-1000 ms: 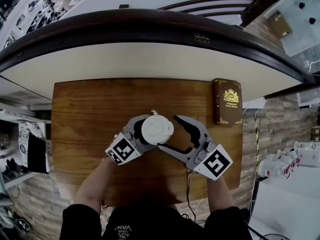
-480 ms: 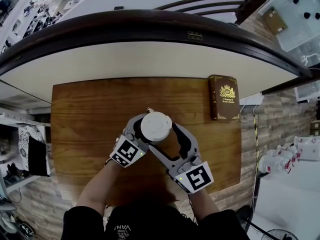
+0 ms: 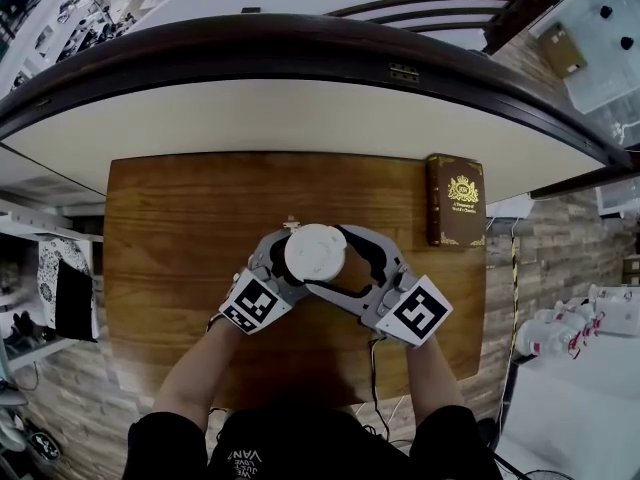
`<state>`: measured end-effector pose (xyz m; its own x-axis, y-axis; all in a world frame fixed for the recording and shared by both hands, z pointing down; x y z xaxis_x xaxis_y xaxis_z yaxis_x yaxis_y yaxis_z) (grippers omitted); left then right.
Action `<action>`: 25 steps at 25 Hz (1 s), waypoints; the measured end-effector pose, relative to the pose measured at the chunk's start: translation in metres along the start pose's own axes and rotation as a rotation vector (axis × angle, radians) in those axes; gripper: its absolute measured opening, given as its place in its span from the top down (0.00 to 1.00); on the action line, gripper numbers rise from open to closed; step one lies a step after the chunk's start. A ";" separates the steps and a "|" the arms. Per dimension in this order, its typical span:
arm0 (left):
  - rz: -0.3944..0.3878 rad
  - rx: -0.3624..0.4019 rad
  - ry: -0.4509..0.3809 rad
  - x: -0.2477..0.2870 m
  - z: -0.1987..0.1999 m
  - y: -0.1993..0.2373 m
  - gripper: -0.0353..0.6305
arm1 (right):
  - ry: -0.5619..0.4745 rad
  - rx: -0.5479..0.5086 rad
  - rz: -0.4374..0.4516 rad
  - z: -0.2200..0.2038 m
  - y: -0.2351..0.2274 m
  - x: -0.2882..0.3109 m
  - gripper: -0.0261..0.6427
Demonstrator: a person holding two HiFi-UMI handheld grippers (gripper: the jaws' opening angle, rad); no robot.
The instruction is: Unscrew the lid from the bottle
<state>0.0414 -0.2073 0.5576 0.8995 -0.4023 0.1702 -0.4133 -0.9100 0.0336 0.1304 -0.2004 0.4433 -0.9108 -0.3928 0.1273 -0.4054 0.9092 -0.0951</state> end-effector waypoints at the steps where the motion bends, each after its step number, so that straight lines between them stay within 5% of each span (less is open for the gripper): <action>1: 0.000 0.000 0.001 0.000 0.000 0.000 0.36 | 0.002 0.003 0.043 0.001 -0.002 0.001 0.47; 8: -0.001 0.002 -0.001 0.000 0.001 -0.001 0.36 | 0.037 -0.004 0.361 0.006 -0.023 0.006 0.47; 12: 0.000 0.003 -0.003 -0.001 0.001 -0.001 0.36 | 0.058 -0.030 0.450 0.009 -0.026 0.010 0.47; 17: 0.001 0.003 -0.006 -0.001 0.002 -0.001 0.36 | 0.015 -0.009 0.328 0.005 -0.024 -0.001 0.47; 25: 0.003 0.000 -0.012 -0.001 0.001 0.000 0.36 | -0.190 0.052 -0.120 0.016 0.006 -0.024 0.47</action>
<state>0.0404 -0.2066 0.5565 0.8999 -0.4065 0.1582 -0.4163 -0.9086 0.0331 0.1487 -0.1881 0.4236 -0.8521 -0.5212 -0.0475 -0.5108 0.8479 -0.1419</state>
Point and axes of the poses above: the fingertips, and each gripper's own axes: x forward along the fingers, y to its left, z out of its top, the point moved 7 cm from there along -x, backward along the fingers, and after that the axes turned 5 degrees about -y, right-handed, at the moved point
